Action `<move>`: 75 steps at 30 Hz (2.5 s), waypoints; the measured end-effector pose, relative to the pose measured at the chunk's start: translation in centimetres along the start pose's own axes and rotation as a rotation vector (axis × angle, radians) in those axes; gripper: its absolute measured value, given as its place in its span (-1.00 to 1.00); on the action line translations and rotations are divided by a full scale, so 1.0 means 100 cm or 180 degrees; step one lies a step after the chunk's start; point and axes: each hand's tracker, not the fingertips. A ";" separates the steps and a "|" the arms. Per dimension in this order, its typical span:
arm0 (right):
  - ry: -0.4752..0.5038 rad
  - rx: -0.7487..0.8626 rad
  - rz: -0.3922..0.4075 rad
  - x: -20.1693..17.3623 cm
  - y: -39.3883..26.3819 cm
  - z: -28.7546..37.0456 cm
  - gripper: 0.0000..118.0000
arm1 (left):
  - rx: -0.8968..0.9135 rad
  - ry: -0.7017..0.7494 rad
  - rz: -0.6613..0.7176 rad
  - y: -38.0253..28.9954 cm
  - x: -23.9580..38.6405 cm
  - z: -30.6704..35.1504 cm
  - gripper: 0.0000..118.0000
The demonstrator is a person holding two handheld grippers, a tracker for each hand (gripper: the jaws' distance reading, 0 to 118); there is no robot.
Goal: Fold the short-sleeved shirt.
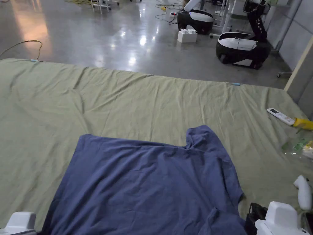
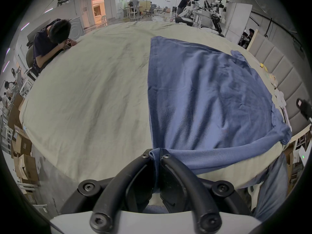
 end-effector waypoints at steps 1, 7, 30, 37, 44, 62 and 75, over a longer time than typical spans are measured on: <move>-0.0009 -0.0147 0.0010 0.006 -0.004 -0.001 -0.88 | 0.0005 -0.0001 0.0006 0.000 0.000 0.001 -0.88; -0.0046 -0.0757 0.0078 0.030 -0.039 -0.002 0.05 | 0.0050 0.0001 -0.0002 -0.002 -0.002 0.006 -0.89; 0.0172 -0.1218 0.0576 0.007 -0.071 -0.034 -0.89 | 0.0108 -0.0034 0.0051 0.000 0.003 -0.001 -0.93; 0.0125 -0.1089 0.0654 0.005 -0.050 -0.021 -0.89 | 0.0301 -0.0143 0.0220 0.010 -0.003 0.006 -0.93; 0.0207 -0.0807 0.0343 0.011 -0.025 -0.021 -0.89 | 0.0473 -0.0235 0.0309 0.038 -0.004 0.012 -0.93; 0.0200 -0.0544 -0.0032 0.001 0.076 -0.132 -0.89 | 0.0771 -0.0200 0.0484 0.148 -0.007 -0.031 -0.93; 0.0278 -0.0815 0.0126 -0.005 0.070 -0.219 -0.88 | 0.0464 -0.0029 0.0423 0.176 0.004 -0.092 -0.93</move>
